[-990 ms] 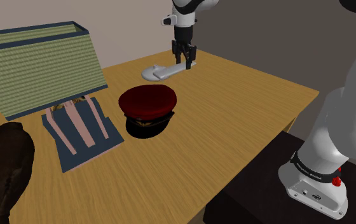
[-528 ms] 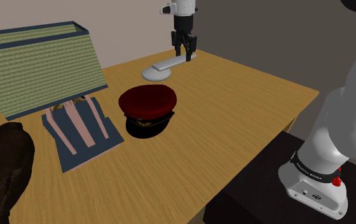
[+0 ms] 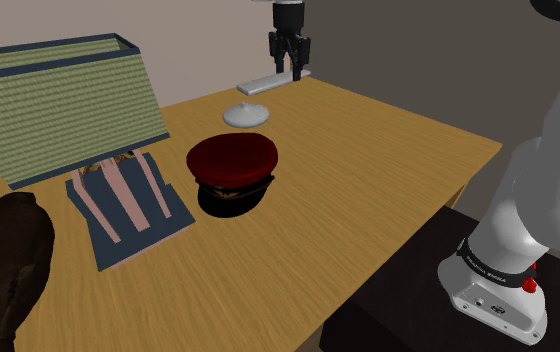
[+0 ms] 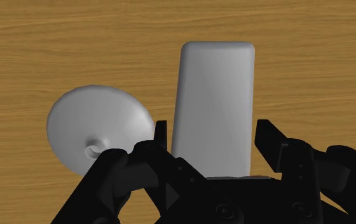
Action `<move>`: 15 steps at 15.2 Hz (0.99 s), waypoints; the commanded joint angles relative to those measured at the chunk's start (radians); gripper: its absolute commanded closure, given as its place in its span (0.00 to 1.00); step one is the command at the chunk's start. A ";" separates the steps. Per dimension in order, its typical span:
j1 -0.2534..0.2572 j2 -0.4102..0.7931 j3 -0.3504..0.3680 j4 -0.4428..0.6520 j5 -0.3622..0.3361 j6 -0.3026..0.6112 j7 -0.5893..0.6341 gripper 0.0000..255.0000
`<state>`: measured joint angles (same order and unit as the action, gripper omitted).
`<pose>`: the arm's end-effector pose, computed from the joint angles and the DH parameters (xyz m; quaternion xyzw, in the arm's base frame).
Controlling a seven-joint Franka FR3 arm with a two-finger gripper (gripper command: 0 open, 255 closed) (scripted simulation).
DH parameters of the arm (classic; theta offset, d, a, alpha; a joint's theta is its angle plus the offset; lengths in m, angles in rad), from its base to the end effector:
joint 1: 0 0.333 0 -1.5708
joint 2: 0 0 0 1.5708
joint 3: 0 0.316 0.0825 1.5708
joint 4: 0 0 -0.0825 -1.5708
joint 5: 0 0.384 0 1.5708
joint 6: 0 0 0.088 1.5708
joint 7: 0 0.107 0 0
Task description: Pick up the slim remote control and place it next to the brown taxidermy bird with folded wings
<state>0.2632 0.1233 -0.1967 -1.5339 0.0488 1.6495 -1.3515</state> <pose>0.5949 0.0513 0.5792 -0.7598 -0.6500 -0.0052 0.0114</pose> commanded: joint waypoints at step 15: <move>0.183 -0.177 0.170 -0.207 -0.025 0.041 0.352 1.00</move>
<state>0.4361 -0.0553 -0.0372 -1.7404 0.0230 1.6876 -1.0209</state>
